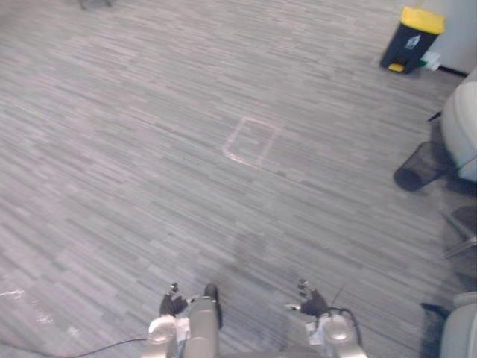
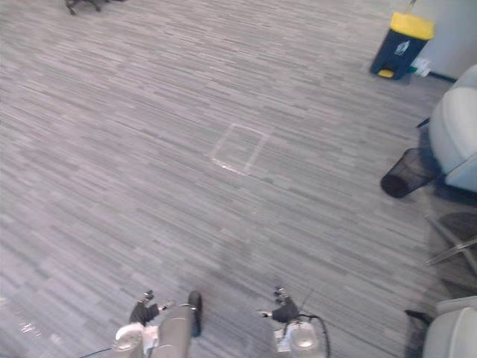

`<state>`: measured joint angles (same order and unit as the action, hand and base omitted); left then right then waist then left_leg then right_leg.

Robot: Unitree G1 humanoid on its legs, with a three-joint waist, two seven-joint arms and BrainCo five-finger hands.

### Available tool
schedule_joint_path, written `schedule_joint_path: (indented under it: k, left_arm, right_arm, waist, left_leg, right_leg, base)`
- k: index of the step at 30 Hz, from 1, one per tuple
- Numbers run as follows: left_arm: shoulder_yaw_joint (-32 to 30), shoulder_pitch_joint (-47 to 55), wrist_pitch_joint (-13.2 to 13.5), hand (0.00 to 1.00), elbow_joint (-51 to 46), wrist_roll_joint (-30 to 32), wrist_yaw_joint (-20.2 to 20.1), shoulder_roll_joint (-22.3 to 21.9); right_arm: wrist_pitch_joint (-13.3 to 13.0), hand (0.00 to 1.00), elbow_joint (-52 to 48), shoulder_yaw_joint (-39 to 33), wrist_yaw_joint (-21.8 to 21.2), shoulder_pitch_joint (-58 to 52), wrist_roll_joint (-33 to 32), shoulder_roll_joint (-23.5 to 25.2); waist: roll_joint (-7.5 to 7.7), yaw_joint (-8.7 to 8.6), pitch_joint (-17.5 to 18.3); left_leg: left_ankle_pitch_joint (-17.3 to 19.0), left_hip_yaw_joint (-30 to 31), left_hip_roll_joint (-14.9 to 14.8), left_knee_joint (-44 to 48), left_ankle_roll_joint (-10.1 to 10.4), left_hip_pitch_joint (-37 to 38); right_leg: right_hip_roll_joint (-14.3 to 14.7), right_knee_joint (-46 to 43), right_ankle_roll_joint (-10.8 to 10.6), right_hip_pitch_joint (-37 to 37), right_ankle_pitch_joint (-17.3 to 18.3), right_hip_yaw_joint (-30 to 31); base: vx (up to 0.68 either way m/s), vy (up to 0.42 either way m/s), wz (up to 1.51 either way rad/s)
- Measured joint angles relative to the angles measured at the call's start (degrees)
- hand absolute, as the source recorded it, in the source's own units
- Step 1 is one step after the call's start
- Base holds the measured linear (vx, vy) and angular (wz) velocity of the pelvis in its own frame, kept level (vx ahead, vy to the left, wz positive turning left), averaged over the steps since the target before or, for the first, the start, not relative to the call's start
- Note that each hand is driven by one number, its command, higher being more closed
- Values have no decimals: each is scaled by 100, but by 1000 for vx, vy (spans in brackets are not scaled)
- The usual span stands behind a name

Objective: Organize the slippers on the shoe rack

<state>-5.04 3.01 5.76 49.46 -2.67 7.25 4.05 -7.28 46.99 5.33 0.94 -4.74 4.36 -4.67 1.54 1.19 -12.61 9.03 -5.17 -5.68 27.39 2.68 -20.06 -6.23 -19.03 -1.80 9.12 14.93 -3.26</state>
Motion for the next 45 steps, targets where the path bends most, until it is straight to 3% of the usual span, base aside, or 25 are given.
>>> schedule_joint_path:
  k: [2,3,4,5,6,7,8,9,10,13,14,15,16,18,20,22,26,29,32,34,37,40,43,44,45]
  left_arm:
    - [65,17,-9,0,43,19,-12,120]
    - [128,58,-34,0,92,-10,-2,227]
    - [183,101,-56,0,93,24,14,264]
    - [219,133,-65,0,100,29,19,273]
    - [436,93,-116,0,106,30,8,171]
    - [436,94,-113,0,99,37,4,130]
    - [436,106,-111,0,69,42,0,172]
    - [419,107,-108,0,131,44,-4,139]
    - [394,27,-128,0,185,44,-7,9]
    - [438,-98,-96,0,175,152,-9,-200]
    - [488,-74,-91,0,175,169,-29,-200]
    - [493,-50,-95,0,215,248,-34,-302]
    - [404,-110,-110,0,322,261,-34,-341]
    - [397,29,-118,0,321,261,-97,-453]
    - [228,197,-116,0,204,259,-116,-383]
    - [157,241,-111,0,166,259,-105,-351]
    - [-12,197,-99,0,38,247,-90,-260]
    - [26,232,-96,0,-26,227,-84,-268]
    - [143,123,-101,0,44,251,-91,-104]
    - [429,36,-134,0,134,249,-98,84]
    - [634,98,-149,0,199,245,-84,109]
    - [640,89,-151,0,199,250,-86,87]
    - [718,104,-147,0,196,257,-102,75]
    - [727,100,-148,0,212,262,-125,108]
    - [723,1,-151,0,339,266,-133,-66]
  right_arm:
    - [4,0,22,61,-23,-42,13,100]
    - [3,0,51,117,-36,-43,16,142]
    - [-3,0,92,163,-46,-30,21,124]
    - [-5,0,116,164,-46,6,21,123]
    - [-64,0,99,173,-39,192,22,33]
    - [-55,0,100,169,-31,212,22,-25]
    - [-57,0,97,177,-24,119,16,-12]
    - [-65,0,93,165,-43,112,-32,-19]
    - [-30,0,123,163,-1,346,11,-70]
    - [-46,0,-87,-42,-32,345,16,-227]
    - [-50,0,-146,-76,-34,241,-34,-262]
    - [-72,0,-248,-199,-34,217,-67,-323]
    - [-25,0,-89,-214,-40,329,-44,-349]
    - [8,0,-60,-221,-35,247,-48,-439]
    - [41,0,65,-164,-27,248,-48,-414]
    - [96,0,216,-63,-24,254,-45,-416]
    - [119,0,351,-89,9,351,-21,-252]
    - [108,0,327,-74,20,239,11,-232]
    - [77,0,330,-84,20,108,12,-65]
    - [77,0,346,-155,17,111,-1,27]
    - [65,0,343,-178,4,181,23,-22]
    - [26,0,280,-186,7,290,11,-94]
    - [3,0,117,-175,10,339,15,-94]
    - [-10,0,113,-189,10,266,-15,-80]
    - [28,0,153,-238,26,479,7,-194]
  waist:
    - [256,5,31]
    - [379,-16,6]
    - [333,-57,-36]
    - [315,-88,-31]
    - [169,-204,-47]
    - [139,-226,-54]
    - [250,-236,5]
    - [279,-241,-14]
    - [-50,-213,-84]
    - [-263,-434,-181]
    - [-369,-588,-63]
    - [-507,-721,22]
    - [-516,-712,-51]
    - [-865,-578,-27]
    - [-783,-476,-52]
    - [-751,-401,-60]
    - [-551,-138,-177]
    - [-518,-44,-108]
    - [-147,-186,95]
    - [33,-224,45]
    - [-27,-230,-3]
    - [-147,-319,-41]
    - [-183,-437,-87]
    - [-25,-472,-63]
    - [-402,-456,-130]
  left_leg:
    - [202,-189,132,-130,-79,326]
    - [381,-311,240,-269,-136,747]
    - [500,-387,252,-456,-222,1221]
    - [564,-397,240,-558,-242,1439]
    - [602,-657,35,-1356,-193,2485]
    - [639,-692,25,-1444,-125,2698]
    - [857,-686,111,-1380,204,2900]
    - [963,-666,114,-1290,294,2969]
    - [1149,-653,-190,-921,325,2870]
    - [874,-450,-68,-1406,163,3205]
    - [1198,-376,-156,-1386,26,3204]
    - [1634,-382,-365,-1071,395,3319]
    - [1579,-562,-517,62,300,3014]
    - [581,-1026,-1307,1998,10,2193]
    - [485,-1532,-1672,3113,33,1612]
    - [583,-1738,-1641,3142,142,1259]
    - [642,-1558,-779,586,256,611]
    - [-586,-1074,-371,-656,6,532]
    - [299,-1104,-201,-58,-259,570]
    - [605,-1189,-19,-150,-329,1074]
    - [904,-1236,32,-561,-344,2240]
    - [902,-1229,-58,-1088,-343,2921]
    - [899,-1303,-41,-1540,-216,3475]
    - [1040,-1292,90,-1645,171,3822]
    - [1045,-1310,-183,-1639,335,3950]
  right_leg:
    - [-290,-1385,-320,-581,-171,72]
    - [-543,-2423,-802,-954,-847,65]
    - [-680,-3196,-737,-1228,-1101,-7]
    - [-703,-3519,-541,-1373,-834,-129]
    - [-348,-2755,-1,-2599,138,-966]
    - [-54,-1515,70,-2748,-125,-1017]
    - [143,-12,513,-2663,-1582,-973]
    - [166,48,641,-2623,-1603,-974]
    - [317,-25,736,-2530,-1696,-1049]
    - [135,-1173,70,-2998,-859,-828]
    - [198,-1066,140,-2985,-739,-828]
    - [241,-1483,393,-2998,-327,-990]
    - [243,-1544,358,-2794,-106,-1015]
    - [572,-808,410,-2106,-111,-1194]
    - [693,-55,613,-1323,-198,-1040]
    - [718,314,642,-1002,-226,-895]
    - [659,1007,581,-43,-309,-279]
    - [676,1346,267,396,-56,-2]
    - [291,-731,-245,-335,291,47]
    - [-93,-3072,-1058,-1297,-98,17]
    - [-428,-3999,-226,-1871,261,-757]
    - [-209,-2754,144,-2684,365,-1237]
    - [79,-341,160,-2900,-662,-1303]
    - [56,393,672,-2822,-2219,-1261]
    - [264,38,752,-2837,-1916,-1385]
  base:
    - [499,214,-19]
    - [582,184,-41]
    - [511,147,-45]
    - [1096,74,-52]
    - [1109,-22,-27]
    - [1348,-103,-14]
    - [571,-95,11]
    - [615,-82,-13]
    - [330,-42,-14]
    - [264,-91,5]
    - [267,-163,75]
    - [346,-148,69]
    - [459,-167,44]
    - [433,-137,5]
    - [569,-119,2]
    - [424,-50,-25]
    - [484,54,-73]
    - [518,156,-102]
    - [566,192,-26]
    - [623,225,-1]
    - [585,136,10]
    - [630,4,22]
    - [673,-97,28]
    - [635,-102,-1]
    - [730,-125,-1]
